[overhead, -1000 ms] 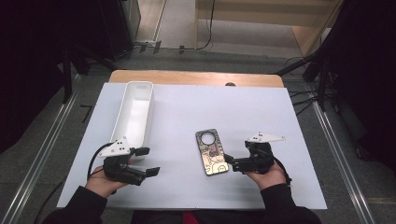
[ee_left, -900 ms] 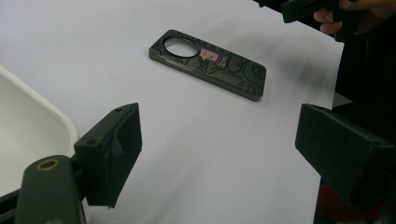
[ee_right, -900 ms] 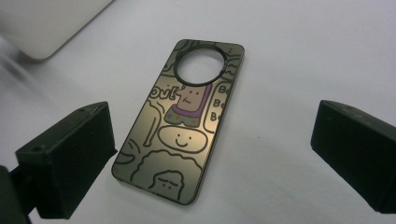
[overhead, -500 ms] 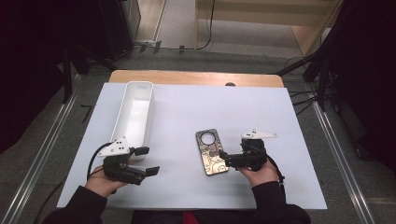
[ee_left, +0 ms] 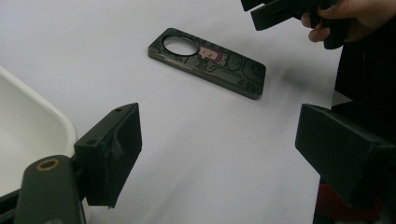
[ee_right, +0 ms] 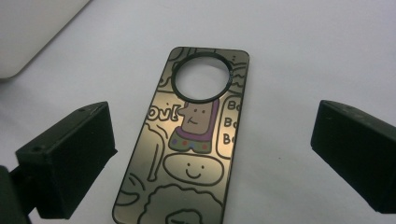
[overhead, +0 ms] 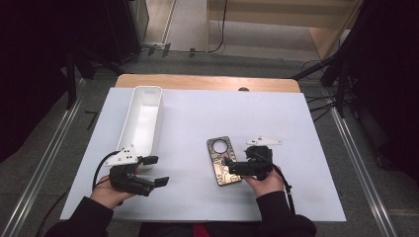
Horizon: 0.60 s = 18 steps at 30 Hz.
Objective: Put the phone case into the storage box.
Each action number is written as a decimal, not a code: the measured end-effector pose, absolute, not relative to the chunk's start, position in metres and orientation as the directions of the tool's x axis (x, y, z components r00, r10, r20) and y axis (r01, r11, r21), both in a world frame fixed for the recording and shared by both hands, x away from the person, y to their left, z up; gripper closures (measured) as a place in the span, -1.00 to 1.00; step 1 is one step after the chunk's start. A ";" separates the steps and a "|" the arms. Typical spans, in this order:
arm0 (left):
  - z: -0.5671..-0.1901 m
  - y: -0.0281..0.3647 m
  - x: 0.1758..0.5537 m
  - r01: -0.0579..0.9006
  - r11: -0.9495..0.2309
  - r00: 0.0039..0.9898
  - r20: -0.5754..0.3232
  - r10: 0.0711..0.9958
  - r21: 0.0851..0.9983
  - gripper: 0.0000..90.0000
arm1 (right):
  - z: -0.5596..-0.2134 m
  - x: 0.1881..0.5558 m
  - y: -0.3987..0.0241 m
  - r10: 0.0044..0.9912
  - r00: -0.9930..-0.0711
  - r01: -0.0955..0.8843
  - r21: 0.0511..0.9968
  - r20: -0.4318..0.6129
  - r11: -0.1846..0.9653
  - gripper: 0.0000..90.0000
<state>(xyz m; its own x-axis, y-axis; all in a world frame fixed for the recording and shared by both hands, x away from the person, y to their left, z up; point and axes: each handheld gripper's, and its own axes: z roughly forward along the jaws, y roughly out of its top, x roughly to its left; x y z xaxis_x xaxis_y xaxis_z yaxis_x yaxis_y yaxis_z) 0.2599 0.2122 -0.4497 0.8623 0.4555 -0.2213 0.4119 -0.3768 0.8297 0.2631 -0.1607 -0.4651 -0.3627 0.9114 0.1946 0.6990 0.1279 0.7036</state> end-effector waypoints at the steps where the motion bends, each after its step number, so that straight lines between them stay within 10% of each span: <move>1: -0.450 0.212 0.260 0.412 -0.376 0.862 -0.221 0.455 0.830 -0.68 | -0.465 0.264 -0.158 0.912 -0.362 0.699 0.704 0.192 0.129 -1.00; 18: -0.450 0.212 0.260 0.416 -0.386 0.862 -0.222 0.455 0.824 -0.68 | -0.468 0.276 -0.136 0.919 -0.349 0.709 0.693 0.185 0.130 -1.00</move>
<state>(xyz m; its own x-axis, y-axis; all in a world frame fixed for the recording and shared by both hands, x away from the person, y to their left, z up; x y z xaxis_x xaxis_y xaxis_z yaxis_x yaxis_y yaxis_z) 0.2597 0.2120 -0.4504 0.8623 0.4550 -0.2223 0.4159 -0.3858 0.8235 0.2758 -0.1362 -0.4679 -0.3485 0.9189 0.1850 0.7094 0.1296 0.6928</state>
